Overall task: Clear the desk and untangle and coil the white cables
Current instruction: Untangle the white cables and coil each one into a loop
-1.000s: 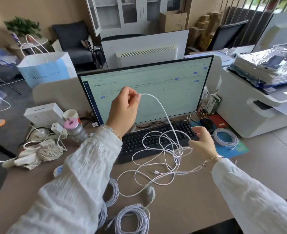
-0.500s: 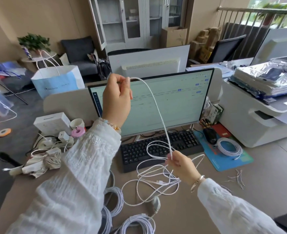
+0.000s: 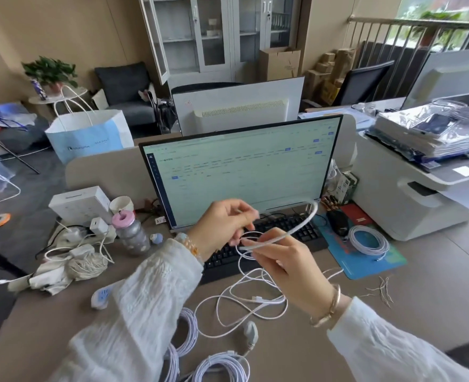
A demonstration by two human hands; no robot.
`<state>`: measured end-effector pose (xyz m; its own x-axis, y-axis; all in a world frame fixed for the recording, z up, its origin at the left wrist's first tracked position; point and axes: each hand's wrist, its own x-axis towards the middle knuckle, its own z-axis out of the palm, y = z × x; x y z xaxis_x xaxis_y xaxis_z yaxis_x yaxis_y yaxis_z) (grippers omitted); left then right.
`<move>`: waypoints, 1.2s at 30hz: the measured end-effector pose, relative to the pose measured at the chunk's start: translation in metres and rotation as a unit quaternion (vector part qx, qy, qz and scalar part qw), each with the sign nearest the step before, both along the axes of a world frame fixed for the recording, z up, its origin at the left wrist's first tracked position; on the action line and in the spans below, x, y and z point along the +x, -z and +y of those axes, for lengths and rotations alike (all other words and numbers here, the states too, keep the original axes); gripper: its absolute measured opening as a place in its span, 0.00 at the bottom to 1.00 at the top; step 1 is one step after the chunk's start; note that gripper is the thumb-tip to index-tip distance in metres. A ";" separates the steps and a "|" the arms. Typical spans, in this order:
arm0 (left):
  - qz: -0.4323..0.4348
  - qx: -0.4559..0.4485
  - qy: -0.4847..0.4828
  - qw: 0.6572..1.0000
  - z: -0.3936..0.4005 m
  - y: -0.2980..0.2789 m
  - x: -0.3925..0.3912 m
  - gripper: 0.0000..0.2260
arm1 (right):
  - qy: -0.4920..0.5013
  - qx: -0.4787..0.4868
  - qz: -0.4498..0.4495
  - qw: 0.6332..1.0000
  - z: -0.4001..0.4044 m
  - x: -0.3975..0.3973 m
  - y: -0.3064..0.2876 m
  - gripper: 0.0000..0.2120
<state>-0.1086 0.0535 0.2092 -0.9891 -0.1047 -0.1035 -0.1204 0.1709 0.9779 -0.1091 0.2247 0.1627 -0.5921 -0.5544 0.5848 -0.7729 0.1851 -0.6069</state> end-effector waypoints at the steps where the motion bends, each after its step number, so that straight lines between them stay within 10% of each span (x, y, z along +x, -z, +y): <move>1: -0.005 0.001 0.026 1.000 0.006 0.000 0.003 0.05 | 0.005 -0.012 -0.020 1.000 0.002 -0.003 -0.002 0.10; 13: -0.044 0.000 0.111 0.993 0.023 0.006 0.007 0.12 | 0.174 -0.047 -0.051 0.982 0.026 -0.023 0.008 0.05; 19: 0.042 -0.226 0.039 0.972 0.015 0.013 0.001 0.07 | -0.027 -0.044 -0.501 0.864 0.048 -0.043 -0.011 0.22; 24: 0.033 -0.261 0.060 0.963 0.018 0.015 0.001 0.03 | -0.013 0.081 -0.324 0.943 0.049 -0.050 -0.009 0.06; 29: -0.004 -0.253 0.085 0.964 0.017 0.020 -0.002 0.09 | 0.009 0.051 -0.328 0.943 0.058 -0.054 -0.006 0.10; 36: -0.164 -0.046 0.169 0.971 0.028 0.017 -0.009 0.11 | 0.049 0.065 -0.241 0.967 0.059 -0.058 0.003 0.05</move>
<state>-0.1179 0.0815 0.1925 -0.8841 0.1970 -0.4237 -0.3435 0.3406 0.8752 -0.1667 0.2833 0.1595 -0.8324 -0.5317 0.1562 -0.3801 0.3427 -0.8591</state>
